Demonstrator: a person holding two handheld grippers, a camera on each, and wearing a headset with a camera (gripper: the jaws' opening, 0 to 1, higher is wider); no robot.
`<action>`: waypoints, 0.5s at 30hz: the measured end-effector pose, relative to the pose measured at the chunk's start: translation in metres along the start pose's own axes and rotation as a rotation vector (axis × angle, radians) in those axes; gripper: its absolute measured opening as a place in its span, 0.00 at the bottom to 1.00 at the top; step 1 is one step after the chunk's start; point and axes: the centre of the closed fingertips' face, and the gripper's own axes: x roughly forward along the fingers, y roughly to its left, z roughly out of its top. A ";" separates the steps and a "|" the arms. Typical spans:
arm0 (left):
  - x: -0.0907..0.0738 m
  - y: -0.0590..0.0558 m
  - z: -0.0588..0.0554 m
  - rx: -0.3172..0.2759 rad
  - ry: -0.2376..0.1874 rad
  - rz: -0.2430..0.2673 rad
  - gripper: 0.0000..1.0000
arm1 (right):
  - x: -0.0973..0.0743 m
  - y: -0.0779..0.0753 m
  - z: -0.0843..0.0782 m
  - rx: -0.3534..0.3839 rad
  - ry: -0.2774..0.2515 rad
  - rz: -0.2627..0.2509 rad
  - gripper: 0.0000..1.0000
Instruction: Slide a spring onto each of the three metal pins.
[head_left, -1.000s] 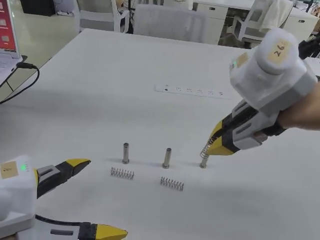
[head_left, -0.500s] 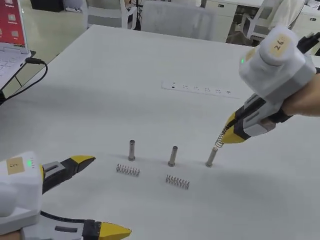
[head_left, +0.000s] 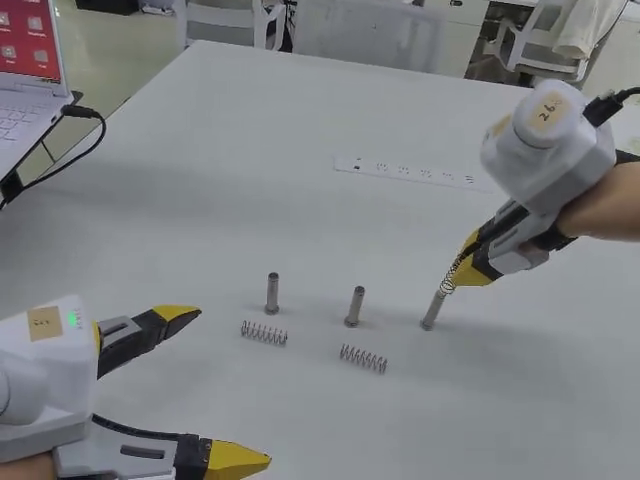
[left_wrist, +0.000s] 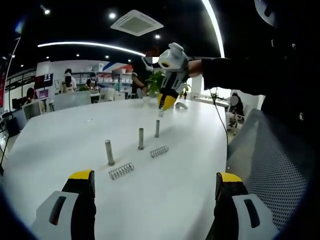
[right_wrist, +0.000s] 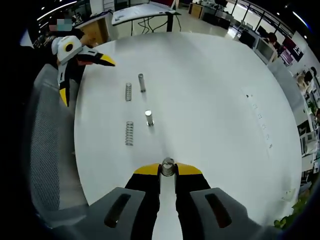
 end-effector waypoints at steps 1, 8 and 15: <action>0.000 0.000 0.000 0.000 0.001 0.000 0.98 | 0.002 0.000 -0.001 0.001 0.003 0.001 0.08; 0.000 0.000 -0.001 -0.004 0.002 -0.001 0.97 | 0.007 -0.002 -0.002 0.013 -0.001 0.007 0.08; -0.001 0.000 -0.001 -0.007 0.006 -0.001 0.96 | 0.011 -0.003 -0.003 0.016 0.005 0.011 0.08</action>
